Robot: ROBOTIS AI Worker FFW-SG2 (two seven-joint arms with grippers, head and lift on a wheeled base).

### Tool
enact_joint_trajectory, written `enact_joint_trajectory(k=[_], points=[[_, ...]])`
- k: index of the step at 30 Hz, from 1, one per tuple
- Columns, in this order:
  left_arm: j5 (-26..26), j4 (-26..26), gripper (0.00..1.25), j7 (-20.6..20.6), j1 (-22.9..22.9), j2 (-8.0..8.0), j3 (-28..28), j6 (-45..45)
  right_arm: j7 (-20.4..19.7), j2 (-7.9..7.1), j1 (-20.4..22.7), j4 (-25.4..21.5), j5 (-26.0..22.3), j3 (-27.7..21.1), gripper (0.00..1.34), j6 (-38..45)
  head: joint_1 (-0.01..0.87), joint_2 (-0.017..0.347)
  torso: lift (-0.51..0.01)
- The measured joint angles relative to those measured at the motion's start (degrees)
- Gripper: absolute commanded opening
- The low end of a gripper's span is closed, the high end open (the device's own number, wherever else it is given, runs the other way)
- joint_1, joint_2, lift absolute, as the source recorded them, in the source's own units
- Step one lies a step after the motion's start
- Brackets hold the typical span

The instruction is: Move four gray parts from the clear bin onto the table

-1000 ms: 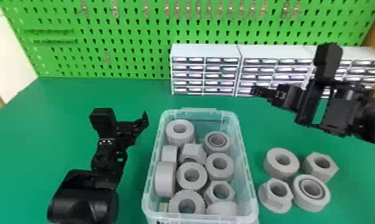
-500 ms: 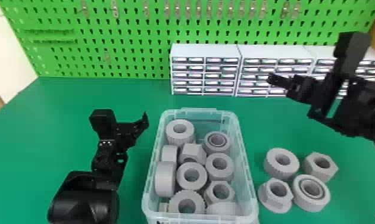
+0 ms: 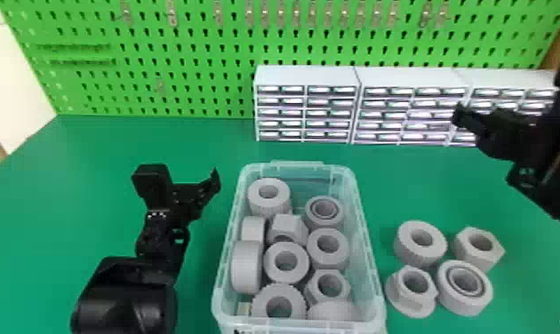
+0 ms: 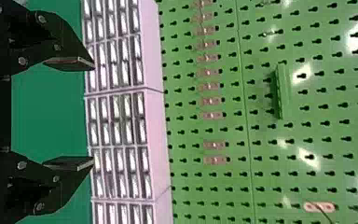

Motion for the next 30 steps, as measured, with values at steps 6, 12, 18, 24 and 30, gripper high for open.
enact_joint_trajectory(k=[6,12,18,24,30], points=[[-0.6,0.0,1.15,0.0,-0.1,-0.47,0.7,-0.1,1.5,1.08,4.3,-0.3,5.0,-0.6,0.80,-7.7,0.693,0.072,-0.052],[-1.0,0.0,1.15,0.0,-0.7,-0.79,2.0,-0.8,3.9,1.73,6.9,0.5,8.7,-2.3,0.80,-12.3,0.693,0.072,-0.052],[-0.9,0.0,1.15,0.0,-0.3,-0.88,3.1,-1.9,4.6,1.91,9.5,2.8,10.5,-2.2,0.80,-19.1,0.693,0.072,-0.052],[-0.8,0.0,1.15,0.0,-0.1,-0.99,3.2,-3.3,5.3,2.22,11.6,6.4,11.4,-1.3,0.80,-24.5,0.693,0.072,-0.052],[-0.7,-0.4,1.15,-0.1,-0.1,-1.15,2.7,-4.5,5.8,2.12,12.7,8.6,13.0,-0.6,0.80,-26.8,0.693,0.072,-0.052]])
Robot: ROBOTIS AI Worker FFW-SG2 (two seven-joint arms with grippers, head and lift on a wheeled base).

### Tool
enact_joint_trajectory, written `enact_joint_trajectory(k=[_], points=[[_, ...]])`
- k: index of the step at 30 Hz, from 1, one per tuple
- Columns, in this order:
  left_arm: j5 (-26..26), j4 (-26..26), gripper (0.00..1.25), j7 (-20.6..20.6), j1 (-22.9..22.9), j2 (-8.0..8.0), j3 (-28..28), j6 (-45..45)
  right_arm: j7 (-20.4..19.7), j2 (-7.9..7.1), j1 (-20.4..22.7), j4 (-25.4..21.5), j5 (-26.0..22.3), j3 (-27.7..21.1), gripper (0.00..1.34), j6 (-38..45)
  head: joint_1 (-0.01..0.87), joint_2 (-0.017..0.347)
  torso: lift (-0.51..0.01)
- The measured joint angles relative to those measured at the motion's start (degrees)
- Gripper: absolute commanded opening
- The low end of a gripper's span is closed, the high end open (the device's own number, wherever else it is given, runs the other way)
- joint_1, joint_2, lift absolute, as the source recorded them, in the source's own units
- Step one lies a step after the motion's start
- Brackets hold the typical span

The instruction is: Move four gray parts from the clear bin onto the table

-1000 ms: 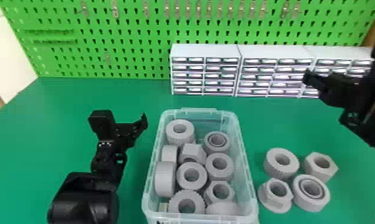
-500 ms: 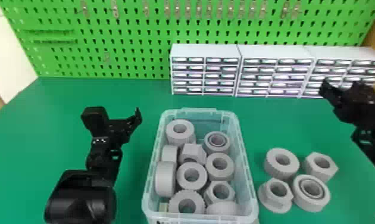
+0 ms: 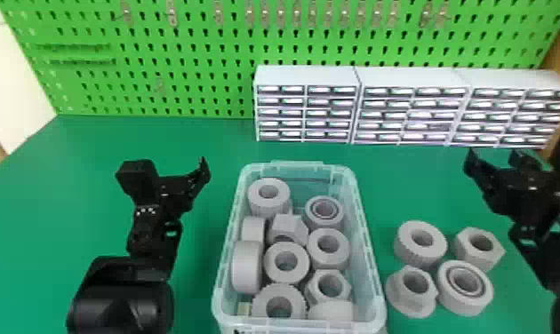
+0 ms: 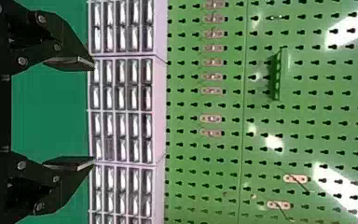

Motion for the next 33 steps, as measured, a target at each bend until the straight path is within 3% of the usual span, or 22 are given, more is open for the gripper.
enact_joint_trajectory(k=[21,33], points=[[-2.9,-4.9,1.15,-6.0,0.2,-1.38,0.7,3.8,0.3,-3.08,-1.4,6.9,3.0,5.4,0.80,-9.4,0.693,0.072,-0.052],[-3.7,-5.2,1.15,-7.6,0.1,-2.68,1.6,4.1,0.5,-2.51,0.4,8.6,3.3,4.3,0.80,-14.6,0.693,0.072,-0.052]])
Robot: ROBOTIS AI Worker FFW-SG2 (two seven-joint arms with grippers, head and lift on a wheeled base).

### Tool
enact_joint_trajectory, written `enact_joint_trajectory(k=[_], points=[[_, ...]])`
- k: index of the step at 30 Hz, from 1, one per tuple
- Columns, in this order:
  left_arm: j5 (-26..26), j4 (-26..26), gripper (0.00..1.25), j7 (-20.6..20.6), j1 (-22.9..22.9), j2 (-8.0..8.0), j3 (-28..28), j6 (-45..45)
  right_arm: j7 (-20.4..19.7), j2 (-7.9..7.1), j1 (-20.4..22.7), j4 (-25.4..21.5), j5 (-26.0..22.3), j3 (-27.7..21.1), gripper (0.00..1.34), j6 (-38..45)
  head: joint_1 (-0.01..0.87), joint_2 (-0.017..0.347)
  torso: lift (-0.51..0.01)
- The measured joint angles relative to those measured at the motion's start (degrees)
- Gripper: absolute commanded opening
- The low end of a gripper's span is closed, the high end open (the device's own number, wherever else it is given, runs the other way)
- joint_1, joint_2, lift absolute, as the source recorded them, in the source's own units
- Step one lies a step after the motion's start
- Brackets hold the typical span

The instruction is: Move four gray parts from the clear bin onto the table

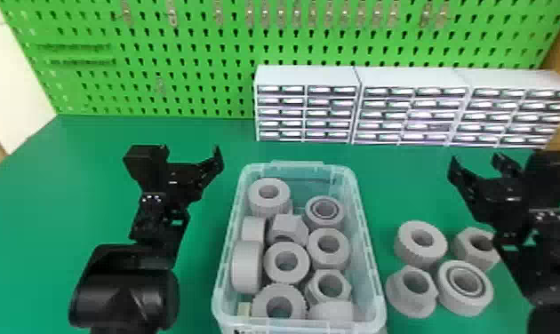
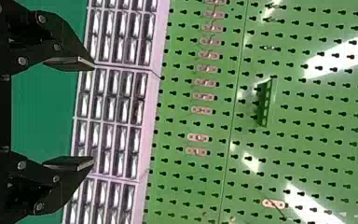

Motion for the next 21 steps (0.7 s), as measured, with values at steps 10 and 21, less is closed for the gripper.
enact_joint_trajectory(k=[10,21], points=[[-0.4,-0.3,1.15,-0.2,0.2,-0.33,0.0,0.0,0.0,0.74,0.8,0.0,0.3,-0.7,0.80,-1.1,0.693,0.072,-0.052],[-0.4,-0.4,1.15,-0.4,0.5,-0.54,-0.7,0.0,0.2,0.67,0.3,-0.8,0.3,-0.1,0.80,-1.3,0.693,0.072,-0.052]])
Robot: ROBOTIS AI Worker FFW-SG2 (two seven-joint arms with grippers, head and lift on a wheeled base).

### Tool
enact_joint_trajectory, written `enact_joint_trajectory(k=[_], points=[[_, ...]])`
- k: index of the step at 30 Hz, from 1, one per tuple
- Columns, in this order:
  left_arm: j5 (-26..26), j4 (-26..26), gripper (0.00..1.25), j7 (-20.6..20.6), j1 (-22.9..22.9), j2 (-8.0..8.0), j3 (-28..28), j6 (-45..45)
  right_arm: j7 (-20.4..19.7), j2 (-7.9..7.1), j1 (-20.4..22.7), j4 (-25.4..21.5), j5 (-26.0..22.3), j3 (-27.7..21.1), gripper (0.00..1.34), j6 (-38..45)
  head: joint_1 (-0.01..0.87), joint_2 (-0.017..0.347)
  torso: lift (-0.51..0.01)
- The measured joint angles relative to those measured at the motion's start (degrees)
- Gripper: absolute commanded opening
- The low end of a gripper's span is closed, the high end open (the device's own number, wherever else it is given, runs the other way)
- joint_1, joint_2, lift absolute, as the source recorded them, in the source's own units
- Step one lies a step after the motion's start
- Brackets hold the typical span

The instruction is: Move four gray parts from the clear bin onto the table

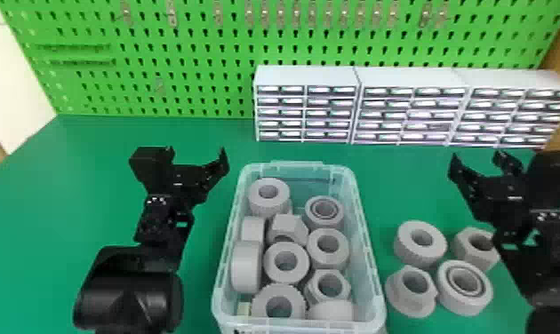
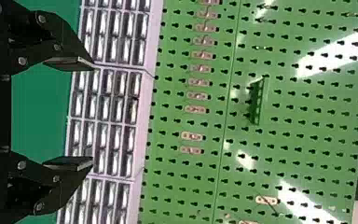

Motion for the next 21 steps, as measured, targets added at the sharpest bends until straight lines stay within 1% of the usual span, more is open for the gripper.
enact_joint_trajectory(k=[15,21], points=[[-0.3,0.0,1.15,0.0,-0.3,-0.49,-0.1,0.0,0.0,-0.25,-0.4,-0.7,-0.1,0.5,0.80,0.2,0.693,0.072,-0.052],[-0.7,0.0,1.15,-0.1,0.2,-0.57,-0.2,0.0,0.0,-0.63,0.4,-1.1,-0.9,0.3,0.80,0.2,0.693,0.072,-0.052]])
